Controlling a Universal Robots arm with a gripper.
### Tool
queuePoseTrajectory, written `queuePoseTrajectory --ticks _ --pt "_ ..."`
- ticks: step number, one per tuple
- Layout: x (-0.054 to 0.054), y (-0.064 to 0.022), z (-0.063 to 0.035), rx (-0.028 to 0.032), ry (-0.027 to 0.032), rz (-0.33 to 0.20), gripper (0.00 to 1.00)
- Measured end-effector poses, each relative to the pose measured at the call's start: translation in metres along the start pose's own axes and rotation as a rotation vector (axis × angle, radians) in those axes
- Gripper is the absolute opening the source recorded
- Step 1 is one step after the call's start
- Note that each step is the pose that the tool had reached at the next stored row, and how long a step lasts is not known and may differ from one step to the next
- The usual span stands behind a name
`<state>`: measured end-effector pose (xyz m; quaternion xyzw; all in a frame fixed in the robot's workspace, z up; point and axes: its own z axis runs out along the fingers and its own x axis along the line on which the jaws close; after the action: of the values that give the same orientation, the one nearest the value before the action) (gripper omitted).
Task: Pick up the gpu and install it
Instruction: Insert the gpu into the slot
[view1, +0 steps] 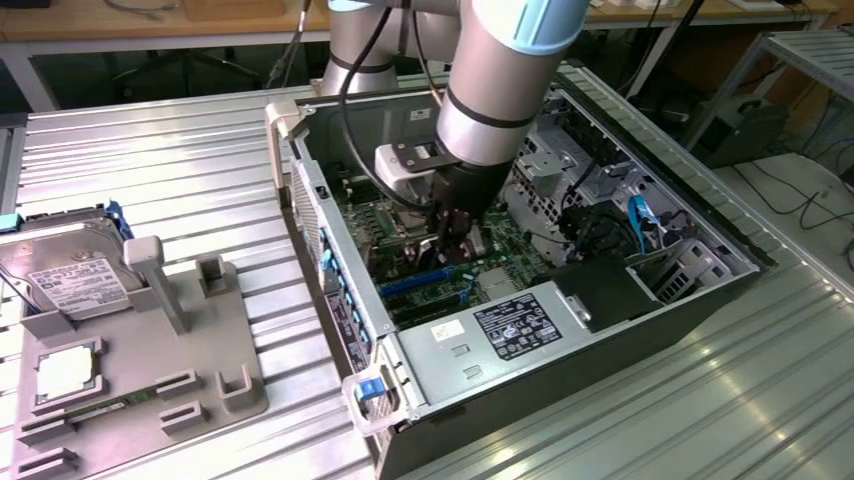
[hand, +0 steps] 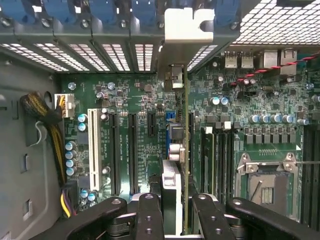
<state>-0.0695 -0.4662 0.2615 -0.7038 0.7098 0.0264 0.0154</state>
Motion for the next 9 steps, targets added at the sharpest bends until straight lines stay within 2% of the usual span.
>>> queuePoseTrajectory --ticks 9 --pt "0.0008 0.0032 0.0038 0.0001 -0.0001 0.000 0.28"
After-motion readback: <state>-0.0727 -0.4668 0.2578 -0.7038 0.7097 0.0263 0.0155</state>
